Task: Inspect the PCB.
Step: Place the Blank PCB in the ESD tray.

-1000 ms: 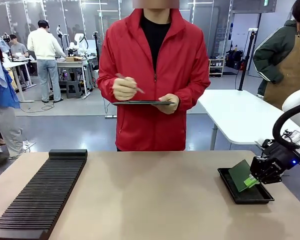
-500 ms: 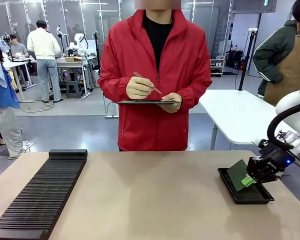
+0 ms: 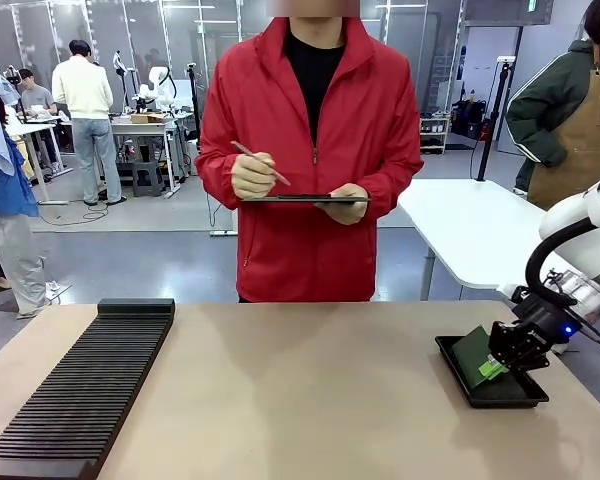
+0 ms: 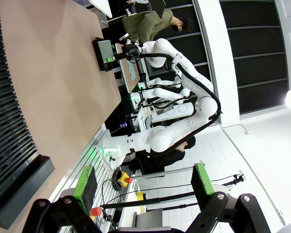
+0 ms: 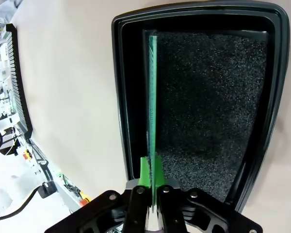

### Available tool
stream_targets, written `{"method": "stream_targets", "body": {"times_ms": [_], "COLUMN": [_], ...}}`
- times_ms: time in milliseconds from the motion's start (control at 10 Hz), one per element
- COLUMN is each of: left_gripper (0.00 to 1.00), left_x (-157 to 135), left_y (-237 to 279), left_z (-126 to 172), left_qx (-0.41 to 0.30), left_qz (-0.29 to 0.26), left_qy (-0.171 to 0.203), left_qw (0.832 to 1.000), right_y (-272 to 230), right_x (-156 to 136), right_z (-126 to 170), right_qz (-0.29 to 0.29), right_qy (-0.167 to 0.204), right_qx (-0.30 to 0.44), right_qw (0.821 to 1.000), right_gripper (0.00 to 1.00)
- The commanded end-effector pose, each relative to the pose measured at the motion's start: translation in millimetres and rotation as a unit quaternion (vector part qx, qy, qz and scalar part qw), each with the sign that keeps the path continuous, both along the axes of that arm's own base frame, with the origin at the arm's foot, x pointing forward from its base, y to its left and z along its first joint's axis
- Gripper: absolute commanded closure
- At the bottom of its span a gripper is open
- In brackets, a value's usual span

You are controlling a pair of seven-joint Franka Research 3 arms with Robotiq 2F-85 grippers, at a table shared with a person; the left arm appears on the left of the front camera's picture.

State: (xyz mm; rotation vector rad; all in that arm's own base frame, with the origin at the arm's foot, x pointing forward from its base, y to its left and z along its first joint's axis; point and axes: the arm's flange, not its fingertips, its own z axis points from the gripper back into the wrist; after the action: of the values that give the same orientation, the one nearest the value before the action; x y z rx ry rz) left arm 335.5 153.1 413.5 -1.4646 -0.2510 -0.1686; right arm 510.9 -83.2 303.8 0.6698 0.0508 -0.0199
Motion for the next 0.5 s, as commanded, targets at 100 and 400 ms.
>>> {"method": "stream_targets", "body": {"times_ms": [100,400], "left_gripper": [0.00,0.00], "left_x": [-2.5,-2.5], "left_y": [0.2,0.2], "left_z": [0.4,0.4], "left_qx": [-0.002,-0.002], "left_qz": [-0.004,-0.004], "left_qy": [0.001,0.001], "left_qw": [1.000,1.000], "right_y": [2.5,7.6], "right_x": [3.0,-3.8], "right_z": [5.5,10.5], "right_qz": [-0.002,-0.009], "right_qy": [0.006,0.002], "right_qx": [-0.023,-0.044], "right_qw": [1.000,0.999], "right_gripper": [0.79,0.50]}}
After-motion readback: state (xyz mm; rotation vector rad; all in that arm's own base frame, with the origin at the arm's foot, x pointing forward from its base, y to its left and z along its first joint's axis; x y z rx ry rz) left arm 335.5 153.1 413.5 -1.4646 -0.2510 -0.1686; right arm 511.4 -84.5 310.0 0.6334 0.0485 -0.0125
